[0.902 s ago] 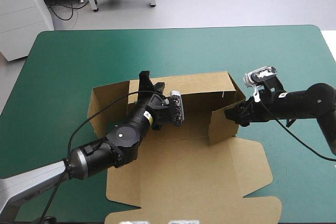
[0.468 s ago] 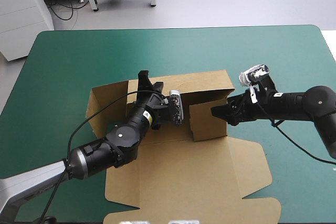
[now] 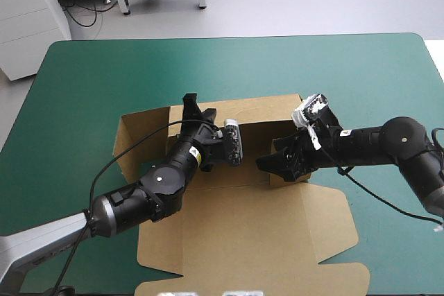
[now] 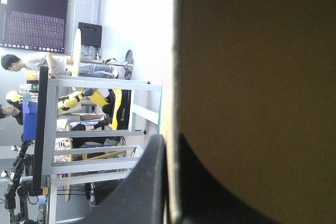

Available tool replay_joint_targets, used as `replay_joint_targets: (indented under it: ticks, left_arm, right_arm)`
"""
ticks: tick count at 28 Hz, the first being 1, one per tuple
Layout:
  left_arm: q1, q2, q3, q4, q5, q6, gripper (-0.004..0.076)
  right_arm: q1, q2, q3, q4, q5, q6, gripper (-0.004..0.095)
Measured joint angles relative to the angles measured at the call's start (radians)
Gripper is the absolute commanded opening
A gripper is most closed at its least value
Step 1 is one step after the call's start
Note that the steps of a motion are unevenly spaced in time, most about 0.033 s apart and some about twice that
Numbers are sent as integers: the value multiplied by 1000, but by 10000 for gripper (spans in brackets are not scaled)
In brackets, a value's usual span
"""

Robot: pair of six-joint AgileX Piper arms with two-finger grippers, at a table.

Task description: Fold the box

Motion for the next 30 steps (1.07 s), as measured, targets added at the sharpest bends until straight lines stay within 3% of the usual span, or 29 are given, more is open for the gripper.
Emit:
replay_joint_targets:
  ticks: [4, 13, 18, 25, 30]
  left_arm:
    - [0, 0, 1, 0, 0, 0, -32]
    - [0, 0, 1, 0, 0, 0, -32]
    - [0, 0, 1, 0, 3, 0, -32]
    - [0, 0, 1, 0, 3, 0, -32]
    - [0, 0, 1, 0, 3, 0, -32]
  right_arm:
    - [0, 0, -27, 11, 11, 0, 509]
    - [0, -1, -147, 8, 82, 0, 98]
    - [0, -1, -199, -49, 95, 6, -22]
    - [0, -1, -369, -345, 111, 161, -22]
    - [0, -1, -520, -714, 28, 434, -21]
